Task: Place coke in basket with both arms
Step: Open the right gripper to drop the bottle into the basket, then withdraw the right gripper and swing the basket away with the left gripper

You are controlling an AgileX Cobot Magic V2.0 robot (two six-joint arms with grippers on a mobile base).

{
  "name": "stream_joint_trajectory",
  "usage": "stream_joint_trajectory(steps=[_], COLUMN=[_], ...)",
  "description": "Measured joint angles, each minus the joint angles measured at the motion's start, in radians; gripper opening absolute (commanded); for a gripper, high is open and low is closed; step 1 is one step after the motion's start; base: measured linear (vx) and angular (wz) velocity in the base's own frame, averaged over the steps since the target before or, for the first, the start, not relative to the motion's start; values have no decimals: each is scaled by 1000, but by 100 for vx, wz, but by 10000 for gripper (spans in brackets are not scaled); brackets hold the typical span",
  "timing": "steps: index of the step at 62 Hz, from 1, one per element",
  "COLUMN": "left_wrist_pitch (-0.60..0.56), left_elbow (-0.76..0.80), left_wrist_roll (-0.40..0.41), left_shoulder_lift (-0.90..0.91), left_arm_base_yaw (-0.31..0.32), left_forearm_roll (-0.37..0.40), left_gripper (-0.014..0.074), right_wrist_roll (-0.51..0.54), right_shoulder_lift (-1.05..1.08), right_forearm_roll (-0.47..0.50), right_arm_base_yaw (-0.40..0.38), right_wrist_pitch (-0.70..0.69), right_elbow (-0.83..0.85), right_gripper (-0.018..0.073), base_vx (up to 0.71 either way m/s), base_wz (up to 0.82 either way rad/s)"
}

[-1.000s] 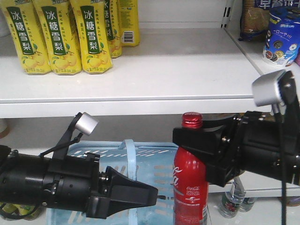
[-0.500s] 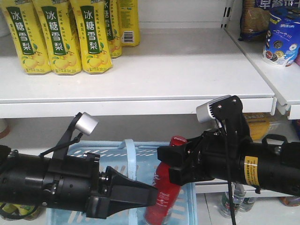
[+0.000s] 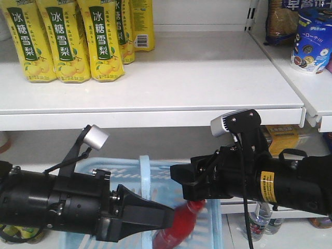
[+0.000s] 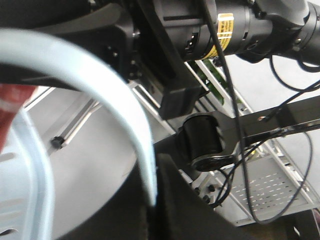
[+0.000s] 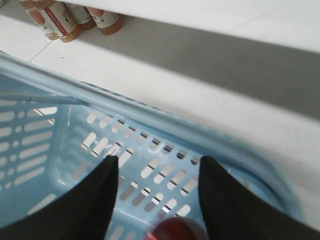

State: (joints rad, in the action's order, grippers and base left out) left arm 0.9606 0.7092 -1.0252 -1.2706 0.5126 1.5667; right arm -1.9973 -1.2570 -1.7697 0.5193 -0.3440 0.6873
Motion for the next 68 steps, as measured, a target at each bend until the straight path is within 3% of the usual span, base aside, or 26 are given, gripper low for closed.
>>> stream_joint_trajectory(steps=[10, 22, 30, 40, 57, 68], left_wrist_pitch=[-15, -14, -12, -13, -9, -10], left_elbow=[-12, -12, -13, -13, -13, -13], left_wrist_roll=[8, 11, 11, 9, 9, 9], left_shoulder_lift=[-4, -2, -3, -3, -3, -3], left_arm_base_yaw=[0, 0, 0, 0, 0, 0], left_forearm_roll=[-25, -28, -24, -23, -20, -20], left_gripper=[-6, -6, -6, -6, -6, -6], right_wrist_roll=[-2, -19, -22, -22, 12, 39], right_shoulder_lift=[0, 51, 135, 280, 556, 759], right_forearm_roll=[2, 2, 2, 2, 4, 10], right_arm_base_yaw=[0, 0, 0, 0, 0, 0], right_wrist_pitch=[20, 20, 18, 13, 13, 154], right_elbow=[0, 0, 0, 0, -39, -274], right_gripper=[571, 494, 316, -17, -5, -5], base_vx=[0, 0, 0, 0, 0, 0], base_wz=[0, 0, 0, 0, 0, 0])
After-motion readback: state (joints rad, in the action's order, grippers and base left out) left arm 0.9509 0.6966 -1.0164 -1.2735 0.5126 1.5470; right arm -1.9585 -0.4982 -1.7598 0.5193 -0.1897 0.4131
